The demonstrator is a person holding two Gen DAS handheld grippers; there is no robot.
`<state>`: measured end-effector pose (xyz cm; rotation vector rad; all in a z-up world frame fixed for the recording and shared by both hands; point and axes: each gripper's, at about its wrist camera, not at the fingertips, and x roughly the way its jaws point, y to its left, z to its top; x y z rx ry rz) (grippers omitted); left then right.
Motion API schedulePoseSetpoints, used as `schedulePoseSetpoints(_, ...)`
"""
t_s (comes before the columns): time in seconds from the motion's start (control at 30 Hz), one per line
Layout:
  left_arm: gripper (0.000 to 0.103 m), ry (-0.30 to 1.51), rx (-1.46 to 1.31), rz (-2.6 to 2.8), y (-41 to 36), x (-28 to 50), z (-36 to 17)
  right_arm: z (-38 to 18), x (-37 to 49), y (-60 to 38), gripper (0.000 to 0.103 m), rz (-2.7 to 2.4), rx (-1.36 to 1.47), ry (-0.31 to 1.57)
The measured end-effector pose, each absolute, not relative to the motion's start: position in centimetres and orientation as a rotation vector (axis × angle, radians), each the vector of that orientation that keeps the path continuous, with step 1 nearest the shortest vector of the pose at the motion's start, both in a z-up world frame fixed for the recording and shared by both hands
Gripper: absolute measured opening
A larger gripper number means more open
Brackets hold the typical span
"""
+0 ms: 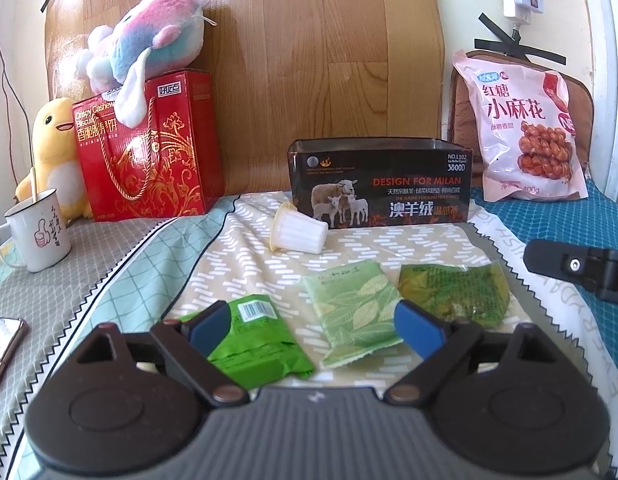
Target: Organize snacks
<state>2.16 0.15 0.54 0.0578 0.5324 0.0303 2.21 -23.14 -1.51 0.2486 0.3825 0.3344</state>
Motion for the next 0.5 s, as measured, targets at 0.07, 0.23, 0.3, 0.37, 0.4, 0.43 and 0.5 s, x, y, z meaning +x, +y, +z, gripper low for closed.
schedulePoseSetpoints(0.07,0.093,0.535,0.058,0.032,0.15,2.19,0.51,-1.52,2.19,-23.1,0.087,0.336,0.247,0.382)
schedulePoseSetpoints(0.23,0.095,0.535,0.059,0.036,0.09,2.18,0.49,-1.53,2.2,-23.13,0.09,0.338,0.25,0.383)
schedulePoseSetpoints(0.3,0.096,0.537,0.061,0.037,0.04,2.2,0.46,-1.55,2.24,-23.18,0.09,0.34,0.254,0.384)
schedulePoseSetpoints(0.37,0.096,0.54,0.06,0.036,0.08,2.31,0.46,-1.56,2.3,-23.24,0.09,0.342,0.258,0.386)
schedulePoseSetpoints(0.4,0.096,0.541,0.058,0.036,0.1,2.33,0.45,-1.57,2.32,-23.27,0.09,0.343,0.26,0.387)
schedulePoseSetpoints(0.43,0.096,0.543,0.056,0.035,0.13,2.37,0.43,-1.58,2.34,-23.3,0.091,0.344,0.262,0.388)
schedulePoseSetpoints(0.5,0.096,0.547,0.052,0.035,0.18,2.45,0.42,-1.59,2.34,-23.31,0.091,0.346,0.266,0.39)
